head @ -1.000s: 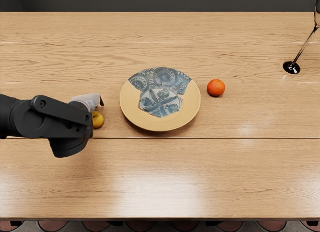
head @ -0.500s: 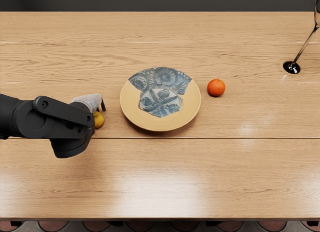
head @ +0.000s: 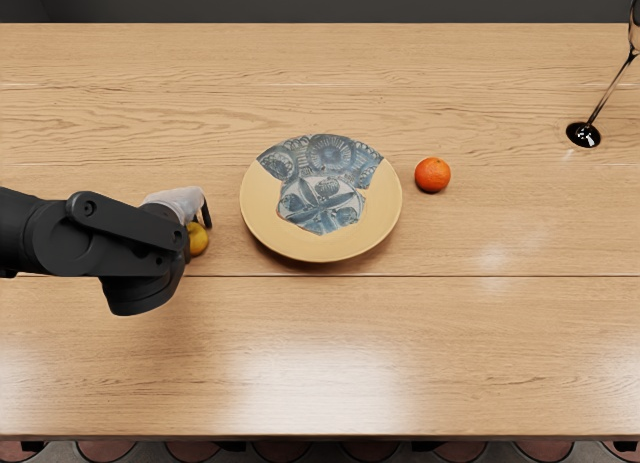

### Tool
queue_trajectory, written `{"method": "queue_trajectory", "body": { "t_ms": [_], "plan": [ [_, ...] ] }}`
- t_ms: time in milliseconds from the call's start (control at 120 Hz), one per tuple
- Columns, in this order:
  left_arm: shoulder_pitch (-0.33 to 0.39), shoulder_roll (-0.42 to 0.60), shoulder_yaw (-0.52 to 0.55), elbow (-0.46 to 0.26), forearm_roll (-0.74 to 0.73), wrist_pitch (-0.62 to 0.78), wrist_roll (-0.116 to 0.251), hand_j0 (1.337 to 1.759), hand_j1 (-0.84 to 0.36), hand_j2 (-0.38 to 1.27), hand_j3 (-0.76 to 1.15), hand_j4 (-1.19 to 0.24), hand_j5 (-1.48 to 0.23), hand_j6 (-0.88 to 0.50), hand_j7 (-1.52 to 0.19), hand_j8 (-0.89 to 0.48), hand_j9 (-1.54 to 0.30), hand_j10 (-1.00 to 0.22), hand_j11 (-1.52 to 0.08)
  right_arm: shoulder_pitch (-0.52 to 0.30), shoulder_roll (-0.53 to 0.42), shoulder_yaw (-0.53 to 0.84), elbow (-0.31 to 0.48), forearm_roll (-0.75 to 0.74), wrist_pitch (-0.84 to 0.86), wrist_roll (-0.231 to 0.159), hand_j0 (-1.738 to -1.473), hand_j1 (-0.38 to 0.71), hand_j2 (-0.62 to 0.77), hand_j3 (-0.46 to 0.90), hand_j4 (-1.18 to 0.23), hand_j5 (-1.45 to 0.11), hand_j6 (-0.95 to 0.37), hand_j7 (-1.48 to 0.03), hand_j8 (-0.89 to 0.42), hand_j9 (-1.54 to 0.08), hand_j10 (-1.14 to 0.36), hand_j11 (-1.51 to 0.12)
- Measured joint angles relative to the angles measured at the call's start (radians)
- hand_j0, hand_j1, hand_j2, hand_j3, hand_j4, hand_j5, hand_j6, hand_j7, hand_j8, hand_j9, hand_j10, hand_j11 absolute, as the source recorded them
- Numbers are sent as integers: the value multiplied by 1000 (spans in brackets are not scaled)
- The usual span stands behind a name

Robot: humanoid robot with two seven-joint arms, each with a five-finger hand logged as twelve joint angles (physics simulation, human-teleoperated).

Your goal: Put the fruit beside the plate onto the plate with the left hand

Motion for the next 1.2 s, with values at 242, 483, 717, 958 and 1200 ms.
{"method": "queue_trajectory", "body": {
  "t_ms": [242,483,717,958,1200],
  "plan": [
    [2,-2,0,0,1,1,0,1655,-259,158,0,-568,-748,-441,-751,-501,-752,-566,-752,0,0,0,0,0,0,0,-1658,-349,0,0,-1,0,-2,0,-1,0,-1,0],
    [0,-2,0,0,0,1,0,1655,-271,298,0,-640,-833,-459,-841,-506,-845,-634,-845,0,0,0,0,0,0,0,-1658,-349,0,0,-1,0,-2,0,-1,0,-1,0],
    [0,-2,-1,-1,-1,1,-1,1655,-317,432,0,-673,-923,-423,-929,-469,-931,-697,-932,0,0,0,0,0,0,0,-1658,-349,0,0,-1,0,-2,0,-1,0,-1,0],
    [-19,12,-6,-8,-5,0,-1,1656,-333,513,0,-671,-958,-419,-954,-475,-943,-708,-945,0,0,0,0,0,0,0,-1658,-349,0,0,-1,0,-1,0,-1,0,-1,0],
    [-88,52,-20,-15,-5,0,-1,1656,-342,531,0,-665,-964,-412,-950,-478,-940,-708,-941,0,0,0,1,0,0,0,-1658,-349,0,0,-1,0,-1,0,-1,0,-1,0]
  ]
}}
